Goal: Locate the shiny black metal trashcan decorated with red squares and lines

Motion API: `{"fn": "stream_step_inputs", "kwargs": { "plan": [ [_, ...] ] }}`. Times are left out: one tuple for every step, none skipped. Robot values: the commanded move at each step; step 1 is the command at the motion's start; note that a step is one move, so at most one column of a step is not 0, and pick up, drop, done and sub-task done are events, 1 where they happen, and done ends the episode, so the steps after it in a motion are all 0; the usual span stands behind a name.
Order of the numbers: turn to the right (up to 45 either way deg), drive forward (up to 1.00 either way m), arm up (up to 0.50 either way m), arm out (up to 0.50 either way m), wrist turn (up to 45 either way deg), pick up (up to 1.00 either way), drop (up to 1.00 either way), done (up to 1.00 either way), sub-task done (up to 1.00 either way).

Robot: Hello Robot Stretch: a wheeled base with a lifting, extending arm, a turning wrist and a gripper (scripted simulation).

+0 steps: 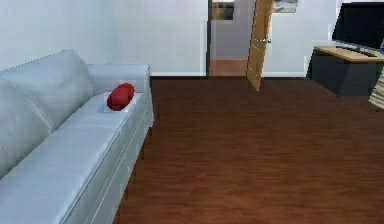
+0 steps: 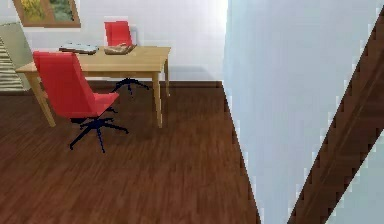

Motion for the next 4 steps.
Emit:
{"fn": "stream_step_inputs", "kwargs": {
  "plan": [
    [0.0, 0.15, 0.0, 0.0, 0.0, 0.0, 0.0, 0.0, 0.0],
    [9.0, 0.0, 0.0, 0.0, 0.0, 0.0, 0.0, 0.0, 0.0],
    [0.0, 1.0, 0.0, 0.0, 0.0, 0.0, 0.0, 0.0, 0.0],
    [3.0, 0.0, 0.0, 0.0, 0.0, 0.0, 0.0, 0.0, 0.0]
  ]
}}
